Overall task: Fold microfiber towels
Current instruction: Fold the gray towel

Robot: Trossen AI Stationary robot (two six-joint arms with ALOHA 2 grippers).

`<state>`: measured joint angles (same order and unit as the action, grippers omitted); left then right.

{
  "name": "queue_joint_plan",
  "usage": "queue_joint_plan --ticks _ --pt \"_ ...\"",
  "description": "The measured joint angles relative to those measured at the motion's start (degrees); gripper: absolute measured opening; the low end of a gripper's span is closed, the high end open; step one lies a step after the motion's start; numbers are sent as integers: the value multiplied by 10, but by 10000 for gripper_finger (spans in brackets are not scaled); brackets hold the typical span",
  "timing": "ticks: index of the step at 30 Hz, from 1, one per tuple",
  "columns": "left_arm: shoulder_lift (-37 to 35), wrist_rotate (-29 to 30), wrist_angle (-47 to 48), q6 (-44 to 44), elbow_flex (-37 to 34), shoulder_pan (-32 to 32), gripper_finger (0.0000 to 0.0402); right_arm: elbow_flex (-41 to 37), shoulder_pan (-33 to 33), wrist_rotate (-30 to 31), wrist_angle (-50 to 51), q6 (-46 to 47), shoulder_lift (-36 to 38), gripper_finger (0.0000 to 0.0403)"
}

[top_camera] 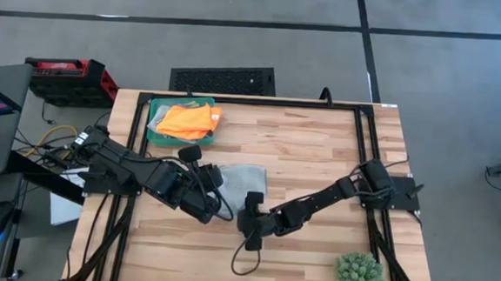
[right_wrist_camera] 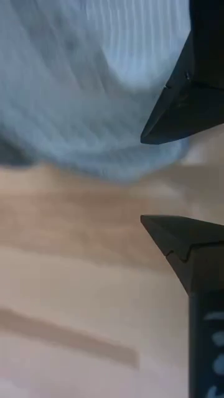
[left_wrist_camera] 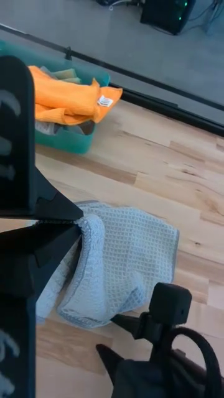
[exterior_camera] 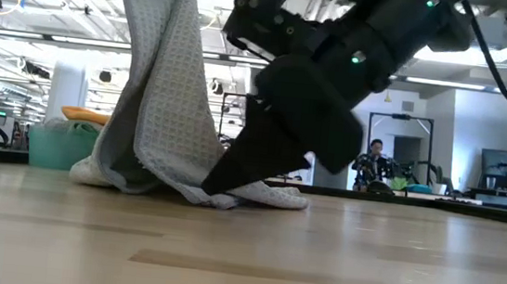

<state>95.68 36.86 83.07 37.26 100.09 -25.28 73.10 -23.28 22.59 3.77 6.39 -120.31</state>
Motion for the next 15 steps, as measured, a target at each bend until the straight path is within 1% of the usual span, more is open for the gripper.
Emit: queue_joint_plan --ticks 2,6,12,15 --pt "0 0 0 0 0 0 0 0 4 -3 1 -5 0 221" --pt "0 0 0 0 0 0 0 0 9 -35 1 -2 -1 221" --pt "0 0 0 0 0 0 0 2 9 -32 -40 -2 -35 221" --pt "0 0 -1 0 0 0 0 3 8 -4 -45 -3 -38 220"
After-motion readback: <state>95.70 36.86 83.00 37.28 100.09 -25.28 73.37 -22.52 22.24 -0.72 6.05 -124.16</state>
